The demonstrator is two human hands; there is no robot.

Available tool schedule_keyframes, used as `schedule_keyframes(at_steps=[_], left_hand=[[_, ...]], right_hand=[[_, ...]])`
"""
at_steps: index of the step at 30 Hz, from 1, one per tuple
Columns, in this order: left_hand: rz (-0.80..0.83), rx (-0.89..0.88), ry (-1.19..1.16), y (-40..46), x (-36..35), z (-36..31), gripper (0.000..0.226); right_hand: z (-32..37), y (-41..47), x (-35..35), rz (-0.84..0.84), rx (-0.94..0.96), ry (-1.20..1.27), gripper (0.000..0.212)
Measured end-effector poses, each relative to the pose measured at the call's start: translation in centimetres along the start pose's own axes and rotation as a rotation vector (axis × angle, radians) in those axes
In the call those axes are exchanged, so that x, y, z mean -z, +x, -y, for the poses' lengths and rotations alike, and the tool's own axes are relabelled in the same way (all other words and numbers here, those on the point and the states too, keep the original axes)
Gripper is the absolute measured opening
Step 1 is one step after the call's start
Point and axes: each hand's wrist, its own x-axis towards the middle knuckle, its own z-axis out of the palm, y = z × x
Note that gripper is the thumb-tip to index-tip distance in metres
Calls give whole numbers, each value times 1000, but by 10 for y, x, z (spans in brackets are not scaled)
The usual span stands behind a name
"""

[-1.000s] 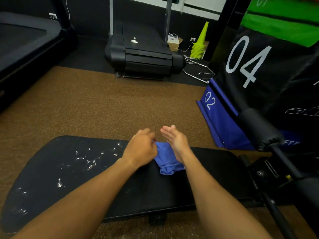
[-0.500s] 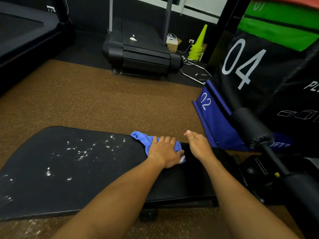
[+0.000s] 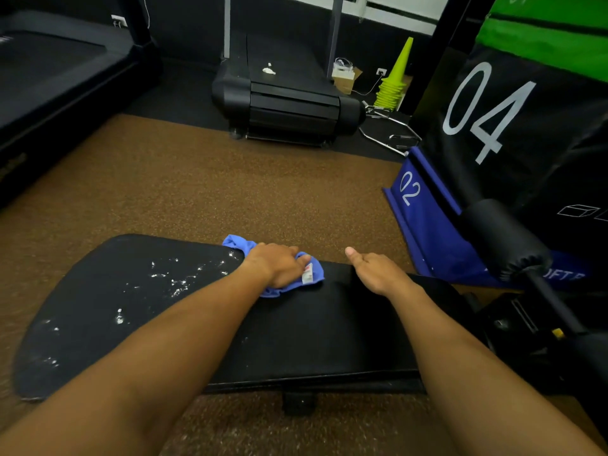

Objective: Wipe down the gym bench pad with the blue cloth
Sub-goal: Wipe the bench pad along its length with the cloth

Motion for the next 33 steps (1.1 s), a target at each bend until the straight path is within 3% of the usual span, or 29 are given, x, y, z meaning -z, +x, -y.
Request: schedule_keyframes(at_steps=[14, 19, 27, 33], left_hand=[[-86, 188, 18, -48, 16, 107, 60], [-93, 229, 47, -51, 14, 96, 57], [-93, 177, 1, -52, 4, 77, 55], [4, -24, -8, -69, 6, 44, 55]], right_hand=[[85, 3, -32, 89, 212, -109, 75], [97, 1, -39, 95, 209, -107, 76], [98, 18, -36, 94, 137, -48, 87], [103, 30, -37, 107, 102, -86, 96]])
